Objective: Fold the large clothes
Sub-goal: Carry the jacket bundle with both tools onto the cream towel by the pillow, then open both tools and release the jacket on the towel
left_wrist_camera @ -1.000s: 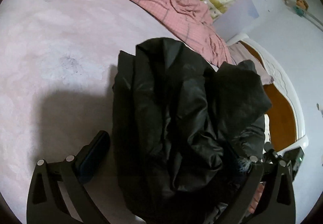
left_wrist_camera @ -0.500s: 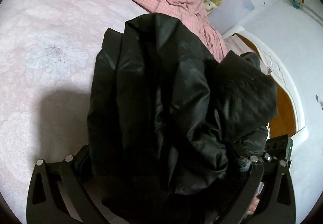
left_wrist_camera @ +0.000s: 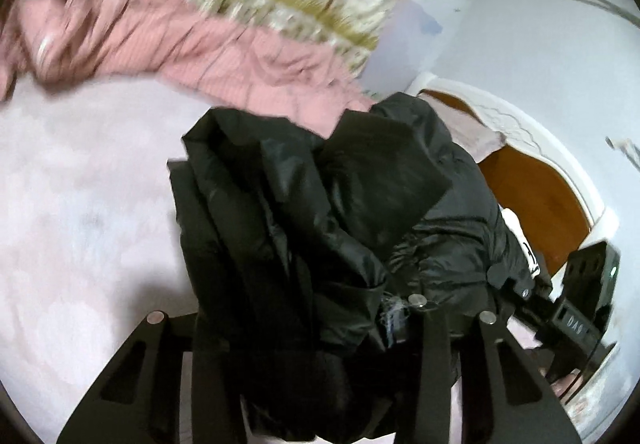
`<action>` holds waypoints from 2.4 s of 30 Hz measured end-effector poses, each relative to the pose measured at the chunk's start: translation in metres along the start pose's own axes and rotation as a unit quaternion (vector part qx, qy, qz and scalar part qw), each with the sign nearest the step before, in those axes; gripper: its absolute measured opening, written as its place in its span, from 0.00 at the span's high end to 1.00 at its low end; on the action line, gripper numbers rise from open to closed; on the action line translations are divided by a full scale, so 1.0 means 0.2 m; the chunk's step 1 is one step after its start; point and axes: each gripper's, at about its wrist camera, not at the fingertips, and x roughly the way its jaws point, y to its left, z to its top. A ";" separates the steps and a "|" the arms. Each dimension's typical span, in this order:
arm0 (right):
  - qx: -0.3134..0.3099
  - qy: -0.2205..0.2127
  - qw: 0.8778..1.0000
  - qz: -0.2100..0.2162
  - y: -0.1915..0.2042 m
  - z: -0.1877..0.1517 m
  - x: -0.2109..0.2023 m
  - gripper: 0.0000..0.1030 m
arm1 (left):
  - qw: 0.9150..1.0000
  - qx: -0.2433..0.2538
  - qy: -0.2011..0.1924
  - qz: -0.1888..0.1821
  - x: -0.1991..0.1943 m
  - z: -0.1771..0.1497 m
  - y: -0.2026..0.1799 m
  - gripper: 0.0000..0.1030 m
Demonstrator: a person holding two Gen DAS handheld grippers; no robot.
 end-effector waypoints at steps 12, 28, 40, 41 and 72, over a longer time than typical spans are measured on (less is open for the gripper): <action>-0.067 -0.150 0.982 -0.088 -0.18 0.52 -0.61 0.40 | 0.988 0.130 -0.072 -0.040 0.23 0.26 -0.82 0.61; -0.030 -0.272 0.912 -0.306 -1.26 0.75 -1.34 0.35 | 0.949 0.252 -0.136 -0.135 1.09 0.05 -2.08 0.60; 0.068 -0.217 0.866 -0.446 -1.77 0.61 -1.28 0.15 | 0.972 0.228 -0.058 -0.004 1.53 -0.07 -2.17 0.00; 0.072 -0.217 0.868 -0.441 -1.76 0.61 -1.29 0.15 | 0.972 0.226 -0.062 0.001 1.49 -0.05 -2.15 0.00; -0.081 -0.271 0.895 -0.346 -0.17 0.04 -1.02 0.00 | 0.948 0.233 -0.168 0.139 -0.12 -0.19 -0.96 0.00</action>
